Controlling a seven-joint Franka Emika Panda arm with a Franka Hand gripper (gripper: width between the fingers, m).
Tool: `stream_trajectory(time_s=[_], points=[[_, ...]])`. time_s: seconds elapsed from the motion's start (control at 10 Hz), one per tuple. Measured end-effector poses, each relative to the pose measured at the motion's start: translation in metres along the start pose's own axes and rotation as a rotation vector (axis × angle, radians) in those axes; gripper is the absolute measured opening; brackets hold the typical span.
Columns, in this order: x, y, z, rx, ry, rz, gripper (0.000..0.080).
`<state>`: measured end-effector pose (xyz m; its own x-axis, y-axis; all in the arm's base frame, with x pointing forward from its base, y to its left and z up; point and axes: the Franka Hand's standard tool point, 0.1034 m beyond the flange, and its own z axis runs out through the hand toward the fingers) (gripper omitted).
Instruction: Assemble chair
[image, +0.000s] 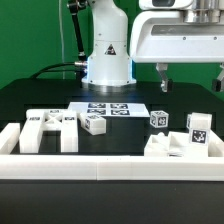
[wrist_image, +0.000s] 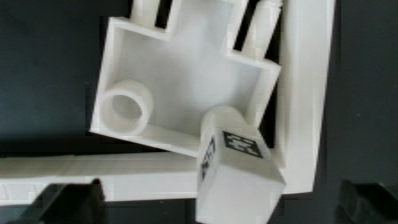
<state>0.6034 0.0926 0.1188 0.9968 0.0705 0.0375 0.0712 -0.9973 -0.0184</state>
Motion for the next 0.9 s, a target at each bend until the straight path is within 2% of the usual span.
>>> stream_trajectory(time_s=[0.2, 0.3, 0.7, 0.9], points=[[-0.015, 0.019, 0.002, -0.001, -0.012, -0.146, 0.0649], [-0.018, 0.027, 0.004, 0.003, -0.018, -0.126, 0.0649], [-0.019, 0.027, 0.006, 0.0, -0.019, -0.143, 0.0649], [-0.034, 0.038, 0.014, -0.003, -0.021, -0.216, 0.0649]])
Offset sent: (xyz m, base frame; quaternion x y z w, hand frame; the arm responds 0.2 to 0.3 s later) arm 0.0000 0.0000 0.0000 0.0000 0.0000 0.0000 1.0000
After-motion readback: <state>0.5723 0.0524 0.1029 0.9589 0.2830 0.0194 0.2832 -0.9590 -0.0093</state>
